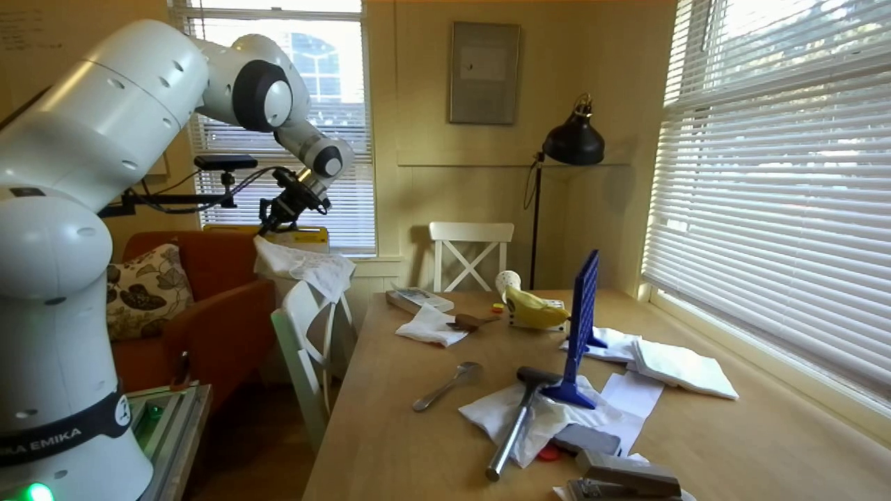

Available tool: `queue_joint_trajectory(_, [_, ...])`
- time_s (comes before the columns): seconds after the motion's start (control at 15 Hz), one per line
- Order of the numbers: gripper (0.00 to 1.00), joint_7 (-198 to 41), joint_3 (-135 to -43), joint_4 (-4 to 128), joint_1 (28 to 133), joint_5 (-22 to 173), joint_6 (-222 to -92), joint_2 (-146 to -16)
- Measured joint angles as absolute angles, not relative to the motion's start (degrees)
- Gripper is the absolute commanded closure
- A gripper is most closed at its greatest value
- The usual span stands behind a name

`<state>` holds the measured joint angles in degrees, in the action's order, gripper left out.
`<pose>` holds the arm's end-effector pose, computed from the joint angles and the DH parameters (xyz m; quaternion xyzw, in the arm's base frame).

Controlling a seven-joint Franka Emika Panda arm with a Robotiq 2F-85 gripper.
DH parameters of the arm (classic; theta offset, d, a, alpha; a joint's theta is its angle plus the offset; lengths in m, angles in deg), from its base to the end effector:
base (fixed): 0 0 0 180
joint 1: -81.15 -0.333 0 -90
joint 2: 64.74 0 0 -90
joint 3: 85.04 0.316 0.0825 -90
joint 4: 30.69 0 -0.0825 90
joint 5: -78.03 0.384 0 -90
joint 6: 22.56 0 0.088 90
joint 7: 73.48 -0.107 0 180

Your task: Place the white towel on the backrest of the chair on the right.

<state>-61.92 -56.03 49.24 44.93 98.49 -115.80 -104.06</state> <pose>0.3125 0.6013 0.3355 -0.7628 -0.5269 0.3080 0.2135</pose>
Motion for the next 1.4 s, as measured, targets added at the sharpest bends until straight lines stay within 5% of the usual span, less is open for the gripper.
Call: queue_joint_trajectory(1.4, [0.99,-110.10,-59.58,72.57,42.52,99.11,-119.07,-72.20])
